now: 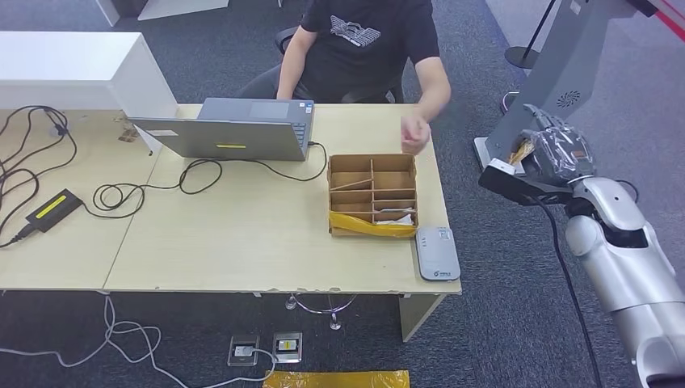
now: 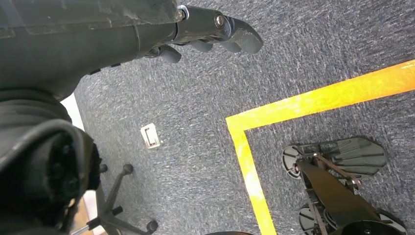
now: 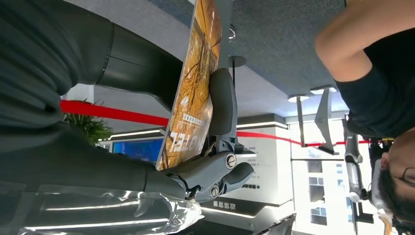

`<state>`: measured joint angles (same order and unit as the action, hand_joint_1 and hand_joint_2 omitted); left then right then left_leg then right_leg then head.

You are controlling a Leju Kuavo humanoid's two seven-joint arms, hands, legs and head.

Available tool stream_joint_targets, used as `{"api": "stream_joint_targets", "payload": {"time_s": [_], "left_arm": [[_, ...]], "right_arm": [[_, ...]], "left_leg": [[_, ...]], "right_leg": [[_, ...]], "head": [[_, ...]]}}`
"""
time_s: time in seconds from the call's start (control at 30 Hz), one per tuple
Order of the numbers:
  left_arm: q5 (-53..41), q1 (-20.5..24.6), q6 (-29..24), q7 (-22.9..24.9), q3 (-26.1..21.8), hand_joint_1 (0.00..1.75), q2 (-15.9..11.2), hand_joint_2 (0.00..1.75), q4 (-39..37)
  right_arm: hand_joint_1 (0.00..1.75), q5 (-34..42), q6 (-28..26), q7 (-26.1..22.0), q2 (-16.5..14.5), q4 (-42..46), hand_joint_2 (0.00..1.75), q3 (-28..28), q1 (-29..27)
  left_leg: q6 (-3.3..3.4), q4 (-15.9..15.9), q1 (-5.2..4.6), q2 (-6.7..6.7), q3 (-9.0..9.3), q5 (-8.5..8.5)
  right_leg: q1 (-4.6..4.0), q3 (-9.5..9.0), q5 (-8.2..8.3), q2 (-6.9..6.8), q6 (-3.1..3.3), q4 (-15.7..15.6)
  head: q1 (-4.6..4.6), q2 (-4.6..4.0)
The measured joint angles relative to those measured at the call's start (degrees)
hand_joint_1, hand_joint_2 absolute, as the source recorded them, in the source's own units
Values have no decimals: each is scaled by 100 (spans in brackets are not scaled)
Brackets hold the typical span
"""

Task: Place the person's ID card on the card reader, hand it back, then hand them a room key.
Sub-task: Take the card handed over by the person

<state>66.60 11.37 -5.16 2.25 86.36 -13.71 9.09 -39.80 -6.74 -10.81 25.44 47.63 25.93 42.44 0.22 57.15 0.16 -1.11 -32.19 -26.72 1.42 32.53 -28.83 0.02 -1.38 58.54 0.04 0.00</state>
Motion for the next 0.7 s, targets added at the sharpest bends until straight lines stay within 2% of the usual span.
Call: {"api": "stream_joint_targets", "payload": {"time_s": [0.4,0.7], "left_arm": [[2,0,0,0,0,0,-16,0,0],[-32,-2,-1,0,0,0,-38,0,0]], "right_arm": [[175,-198,-66,116,134,5,175,61,-61],[175,-240,-2,190,439,269,175,44,-727]], "left_leg": [[0,0,0,4,0,-1],[-2,0,0,3,-1,-3]], "right_leg": [[0,1,0,3,0,0],[0,0,0,2,0,-1]], "head": [[0,0],[0,0]]}}
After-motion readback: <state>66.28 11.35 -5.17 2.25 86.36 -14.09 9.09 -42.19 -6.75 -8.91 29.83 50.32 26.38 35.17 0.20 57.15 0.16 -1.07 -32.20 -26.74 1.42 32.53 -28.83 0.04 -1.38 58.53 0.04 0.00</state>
